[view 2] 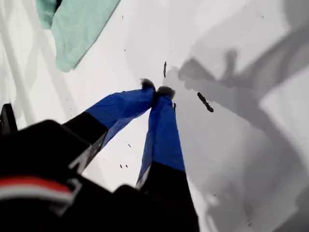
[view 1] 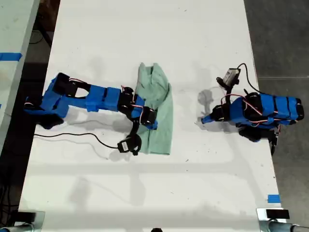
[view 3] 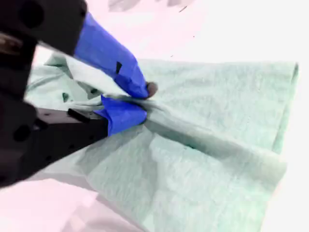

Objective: Fold t shirt

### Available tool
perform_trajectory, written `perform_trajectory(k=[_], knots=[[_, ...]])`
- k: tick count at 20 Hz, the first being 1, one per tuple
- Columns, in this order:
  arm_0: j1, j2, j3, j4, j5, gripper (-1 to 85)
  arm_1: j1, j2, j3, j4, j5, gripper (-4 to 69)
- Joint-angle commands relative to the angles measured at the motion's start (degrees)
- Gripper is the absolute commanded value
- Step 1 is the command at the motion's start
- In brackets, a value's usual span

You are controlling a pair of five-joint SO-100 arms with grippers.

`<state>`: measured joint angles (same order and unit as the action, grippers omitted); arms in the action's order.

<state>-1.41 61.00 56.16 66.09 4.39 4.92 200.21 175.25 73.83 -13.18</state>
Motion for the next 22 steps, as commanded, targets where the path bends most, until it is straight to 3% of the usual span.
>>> perform_trajectory(k=[1, 7, 10, 12, 14, 17, 19, 21, 22], knots=[[0.0, 0.1, -3.3, -0.5, 2.0, 19.2, -0.6, 0.6, 3.0, -0.9, 0.6, 2.1], [-3.7, 26.7, 1.8, 14.2, 2.3, 7.3, -0.6, 0.6, 3.0, -0.9, 0.6, 2.1], [-4.7, 47.5, 14.8, 19.7, -2.4, -0.2, -0.7, 0.6, 3.0, -0.9, 0.7, 2.1], [-5.2, 69.3, 38.6, 12.0, -6.6, -0.2, -0.7, 0.6, 3.0, -0.9, 0.7, 2.1], [-3.7, 93.3, 70.0, -7.8, -7.6, -0.3, -0.5, 0.6, 3.0, -0.9, 0.7, 2.1], [-1.8, 117.1, 105.3, -25.3, -9.7, -0.3, -0.6, 0.6, 3.0, -0.9, 1.0, 2.1], [-1.4, 132.2, 119.7, -25.3, -9.7, -0.3, -0.5, 0.6, 3.0, -0.9, 1.0, 2.1], [-6.4, 145.5, 129.7, -15.6, -7.5, -0.3, -0.5, 0.6, 3.0, -0.9, 1.0, 2.1], [-7.3, 143.6, 129.3, -15.8, -5.2, -0.3, -0.5, 0.6, 3.0, -1.0, 1.1, 2.1]])
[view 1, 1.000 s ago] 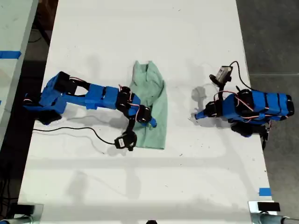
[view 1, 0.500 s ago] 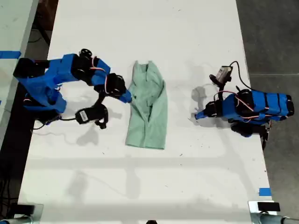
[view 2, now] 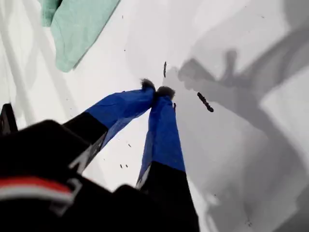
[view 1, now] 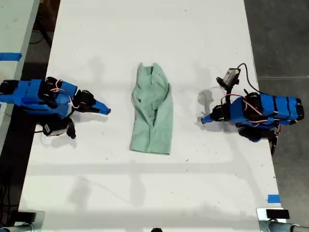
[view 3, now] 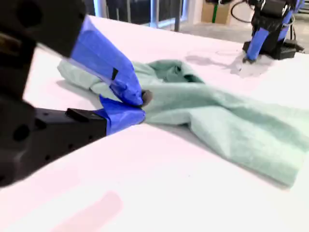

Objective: Fold t shirt

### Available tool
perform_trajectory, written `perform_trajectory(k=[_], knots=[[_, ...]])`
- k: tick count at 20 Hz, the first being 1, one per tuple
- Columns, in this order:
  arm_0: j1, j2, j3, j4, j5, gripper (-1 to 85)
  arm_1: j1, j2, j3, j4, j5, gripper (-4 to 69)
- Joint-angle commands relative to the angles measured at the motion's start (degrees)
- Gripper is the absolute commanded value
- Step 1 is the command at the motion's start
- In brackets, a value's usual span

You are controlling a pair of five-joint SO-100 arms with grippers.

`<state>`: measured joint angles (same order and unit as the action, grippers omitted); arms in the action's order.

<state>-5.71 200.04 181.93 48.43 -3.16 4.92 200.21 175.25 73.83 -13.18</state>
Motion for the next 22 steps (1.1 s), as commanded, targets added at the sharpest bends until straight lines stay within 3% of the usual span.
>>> perform_trajectory(k=[1, 8, 22], knots=[[-1.2, 6.8, 3.6, 1.8, 2.0, -0.3, -0.6, 0.6, 3.0, -0.9, 1.1, 2.0], [-1.6, 6.6, 3.5, 5.5, -0.9, -0.3, -0.7, 0.6, 3.0, -1.0, 1.0, 1.9], [-1.9, 6.6, 3.5, 6.2, -1.1, -0.3, -1.0, 0.6, 3.0, -1.0, 1.2, 1.9]])
